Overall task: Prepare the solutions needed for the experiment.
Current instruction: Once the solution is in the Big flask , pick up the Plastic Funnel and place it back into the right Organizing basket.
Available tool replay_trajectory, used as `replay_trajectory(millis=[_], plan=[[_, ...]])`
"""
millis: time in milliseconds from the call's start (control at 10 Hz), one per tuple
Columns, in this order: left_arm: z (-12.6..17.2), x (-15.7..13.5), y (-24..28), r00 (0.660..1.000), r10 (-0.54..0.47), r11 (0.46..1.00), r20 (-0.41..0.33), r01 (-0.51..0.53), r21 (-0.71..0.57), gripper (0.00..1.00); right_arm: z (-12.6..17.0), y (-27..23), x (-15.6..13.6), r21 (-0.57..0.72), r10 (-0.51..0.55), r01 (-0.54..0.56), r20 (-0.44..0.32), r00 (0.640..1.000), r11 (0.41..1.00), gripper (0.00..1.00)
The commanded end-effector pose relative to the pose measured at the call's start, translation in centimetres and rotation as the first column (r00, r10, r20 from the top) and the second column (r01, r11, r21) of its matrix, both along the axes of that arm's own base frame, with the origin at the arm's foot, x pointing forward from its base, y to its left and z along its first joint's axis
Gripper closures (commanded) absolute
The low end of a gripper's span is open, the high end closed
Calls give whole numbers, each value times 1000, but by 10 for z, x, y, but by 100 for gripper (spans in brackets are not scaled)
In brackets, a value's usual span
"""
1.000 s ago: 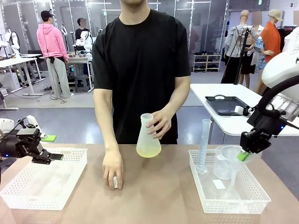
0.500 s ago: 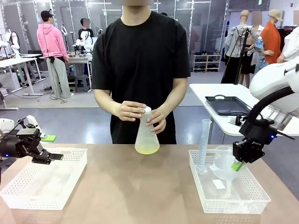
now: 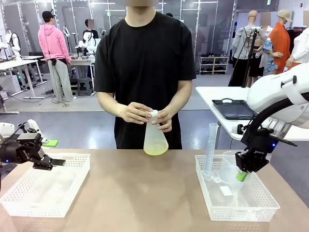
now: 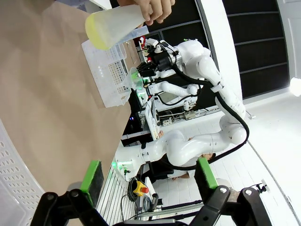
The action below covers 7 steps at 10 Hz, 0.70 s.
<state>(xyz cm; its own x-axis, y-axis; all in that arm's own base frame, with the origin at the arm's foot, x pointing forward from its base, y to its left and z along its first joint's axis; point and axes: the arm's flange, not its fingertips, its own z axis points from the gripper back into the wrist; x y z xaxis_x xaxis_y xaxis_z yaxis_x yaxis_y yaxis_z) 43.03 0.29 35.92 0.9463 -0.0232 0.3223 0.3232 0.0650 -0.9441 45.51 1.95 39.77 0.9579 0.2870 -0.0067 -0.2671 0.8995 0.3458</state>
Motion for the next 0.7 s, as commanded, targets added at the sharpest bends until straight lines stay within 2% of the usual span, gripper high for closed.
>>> replay_trajectory(millis=[0,100,200,400,600], plan=[[2,-2,-1,1000,0,1000,5,0,-1,0,-3,8,5,-39,-18,19,31,999,999,77],[2,-2,-1,1000,0,1000,5,0,-1,0,-3,10,6,-53,-20,23,55,998,998,58],[2,-2,-1,1000,0,1000,5,0,-1,0,-3,10,6,-59,-21,25,74,997,998,70],[2,-2,-1,1000,0,1000,5,0,-1,0,-3,10,6,-66,-24,30,86,996,997,70],[2,-2,-1,1000,0,1000,5,0,-1,0,1,6,9,-23,1,0,66,998,1000,70]])
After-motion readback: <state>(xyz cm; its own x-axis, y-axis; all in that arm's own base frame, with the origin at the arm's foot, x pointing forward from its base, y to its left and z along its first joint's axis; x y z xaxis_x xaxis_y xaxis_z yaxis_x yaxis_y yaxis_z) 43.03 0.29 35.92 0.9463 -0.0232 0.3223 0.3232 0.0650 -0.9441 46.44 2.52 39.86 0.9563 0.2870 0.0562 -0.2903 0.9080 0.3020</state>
